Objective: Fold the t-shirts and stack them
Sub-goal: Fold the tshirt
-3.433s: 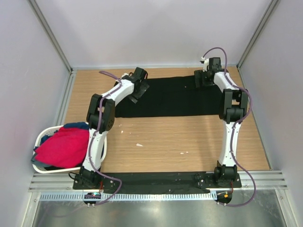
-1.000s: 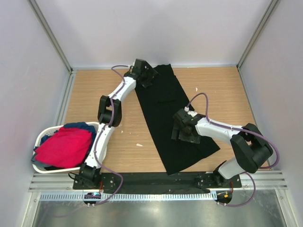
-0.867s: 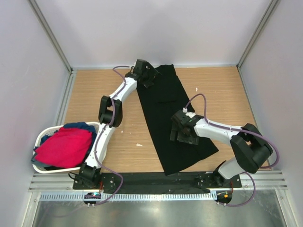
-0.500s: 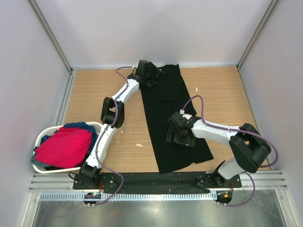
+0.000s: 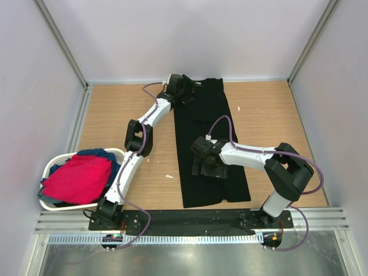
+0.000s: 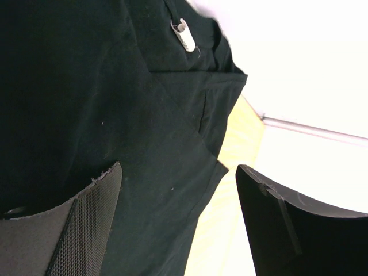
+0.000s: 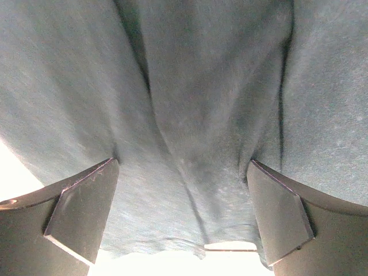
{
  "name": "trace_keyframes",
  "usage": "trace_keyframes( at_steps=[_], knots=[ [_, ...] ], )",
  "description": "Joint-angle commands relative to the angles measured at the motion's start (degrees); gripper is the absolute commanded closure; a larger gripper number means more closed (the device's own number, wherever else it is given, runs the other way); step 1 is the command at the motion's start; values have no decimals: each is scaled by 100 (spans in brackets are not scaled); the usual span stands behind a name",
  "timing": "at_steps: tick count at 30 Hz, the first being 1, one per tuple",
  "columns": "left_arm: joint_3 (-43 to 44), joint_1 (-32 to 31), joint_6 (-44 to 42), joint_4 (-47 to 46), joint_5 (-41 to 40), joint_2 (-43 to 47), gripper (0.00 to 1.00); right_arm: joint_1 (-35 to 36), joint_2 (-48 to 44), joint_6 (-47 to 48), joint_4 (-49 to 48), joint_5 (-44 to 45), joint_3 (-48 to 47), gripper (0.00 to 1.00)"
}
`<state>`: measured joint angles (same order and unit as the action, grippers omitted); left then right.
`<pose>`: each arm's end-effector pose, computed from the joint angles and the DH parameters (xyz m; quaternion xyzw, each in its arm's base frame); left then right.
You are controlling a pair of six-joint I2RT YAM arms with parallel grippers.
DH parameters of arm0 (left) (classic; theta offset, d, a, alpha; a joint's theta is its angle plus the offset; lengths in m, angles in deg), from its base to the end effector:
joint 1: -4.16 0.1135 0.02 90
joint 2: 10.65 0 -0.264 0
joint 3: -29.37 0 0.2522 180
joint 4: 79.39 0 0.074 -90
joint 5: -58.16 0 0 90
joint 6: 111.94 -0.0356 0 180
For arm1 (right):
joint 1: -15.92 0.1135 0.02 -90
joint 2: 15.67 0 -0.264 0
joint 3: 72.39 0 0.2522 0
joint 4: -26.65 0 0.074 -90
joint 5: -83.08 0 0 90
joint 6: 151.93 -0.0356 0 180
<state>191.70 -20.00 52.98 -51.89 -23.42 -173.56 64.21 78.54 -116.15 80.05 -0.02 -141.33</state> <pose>0.5644 -0.2589 0.1371 -0.3324 0.7889 -0.4312 0.2850 0.1954 0.2128 0.1619 0.0573 0.9917 0.0394 0.1084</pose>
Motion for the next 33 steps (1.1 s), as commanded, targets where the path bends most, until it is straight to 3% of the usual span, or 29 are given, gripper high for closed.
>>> trace_keyframes(
  at_steps=[1,12,16,21,24,29,32,33],
  knots=[
    [145,-27,102,-64,-131,-338,17,110,88,-115,272,-162,-134,0],
    [225,61,129,-266,-96,-382,16,154,9,-169,290,-496,-36,0],
    [-20,157,-222,-231,167,-40,15,154,1,68,527,-453,-641,0],
    [-434,254,-1048,-240,317,1199,10,-30,-227,920,1272,329,-2012,0],
    [-408,385,-1365,-231,440,1865,0,-556,-508,1281,1450,462,-2690,0],
    [-522,500,-1943,479,458,2869,0,-1725,-1150,1642,1485,505,-2499,0],
    [-1599,465,-2156,1217,625,3790,0,-2332,-1614,1826,1494,795,-1963,0],
    [-2543,387,-2156,1254,625,4089,2,-2620,-1704,1905,1494,857,-1657,0]
  ],
)
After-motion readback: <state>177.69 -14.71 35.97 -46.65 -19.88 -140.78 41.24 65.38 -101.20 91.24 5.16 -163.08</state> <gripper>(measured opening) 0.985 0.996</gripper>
